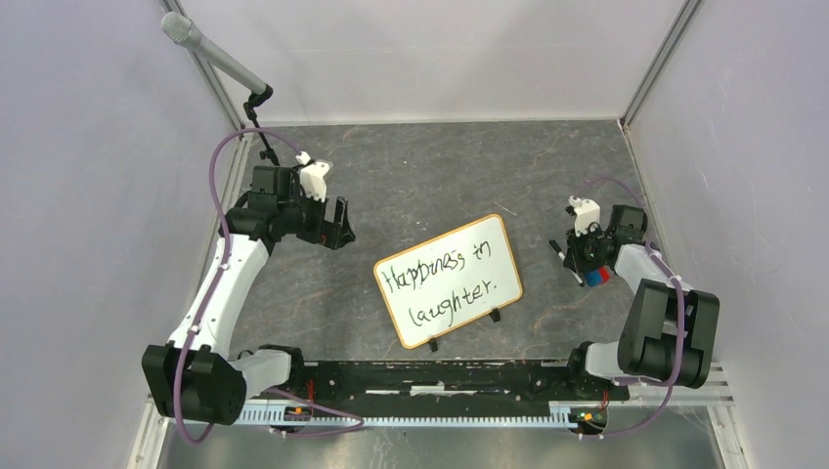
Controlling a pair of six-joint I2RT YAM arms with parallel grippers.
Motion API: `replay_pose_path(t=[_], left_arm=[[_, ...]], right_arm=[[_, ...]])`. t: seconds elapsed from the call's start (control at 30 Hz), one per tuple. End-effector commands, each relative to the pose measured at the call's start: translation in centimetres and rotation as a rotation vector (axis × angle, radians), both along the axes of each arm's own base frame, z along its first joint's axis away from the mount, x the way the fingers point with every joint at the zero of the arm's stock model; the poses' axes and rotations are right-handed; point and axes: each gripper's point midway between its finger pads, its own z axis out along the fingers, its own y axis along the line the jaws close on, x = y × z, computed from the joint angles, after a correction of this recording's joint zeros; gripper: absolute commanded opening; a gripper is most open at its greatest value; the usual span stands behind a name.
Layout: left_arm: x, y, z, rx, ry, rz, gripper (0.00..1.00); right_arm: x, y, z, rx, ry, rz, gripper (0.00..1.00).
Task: Write a sentence on the whiteboard
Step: Put down the whiteboard marker at the center of the board, then reset both arms
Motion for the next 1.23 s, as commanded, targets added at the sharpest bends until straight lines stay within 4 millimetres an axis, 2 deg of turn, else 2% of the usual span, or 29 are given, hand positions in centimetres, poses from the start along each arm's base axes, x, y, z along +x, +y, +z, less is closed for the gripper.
replay_pose_path(t=[0.0,0.23,0.37,0.4,0.5,0.57,0.7,0.77,0.9,1.03,1.2], left_arm=[[0.7,-0.5,1.1,-0.065,-0.061,0.019,1.0],[0.3,-0.2,0.6,-0.062,-0.023,0.023,1.0],[-0.2,0.1,0.1,-0.035,0.046,0.005,1.0],[-0.4,0.4,-0.1,-0.029,0.073,0.008,1.0],[-0.6,1.0,0.2,-0.067,0.113,0.027,1.0],[-0.2,2.0,0.7,-0.115,0.116,0.068,1.0],[0.4,4.5,1.6,-0.141,0.113,0.158,1.0],[0.9,6.5,2.1,-0.138,0.102,0.216,1.0],[1.2,10.7,2.9,-0.118,0.076,0.318,1.0],[0.7,14.1,2.7,-0.086,0.082,0.387,1.0],[0.4,15.5,2.1,-0.022,0.085,0.402,1.0]], right_arm=[[1.4,-0.4,0.6,-0.014,-0.065,-0.018,0.23],[0.3,0.5,-0.1,0.019,-0.018,0.012,0.28],[0.5,0.8,0.8,0.035,-0.023,0.024,0.36],[0.7,0.9,1.3,0.04,-0.032,0.027,0.41],[1.9,1.1,3.8,0.056,-0.077,0.039,0.69],[3.1,1.0,5.9,0.059,-0.119,0.043,0.83],[5.5,0.3,10.4,0.048,-0.197,0.044,0.97],[6.7,-0.4,12.6,0.045,-0.236,0.049,0.98],[7.5,-2.5,14.6,0.062,-0.266,0.029,0.98],[7.0,-4.5,15.0,0.07,-0.277,0.012,0.98],[6.1,-4.9,14.4,0.062,-0.256,0.023,0.98]])
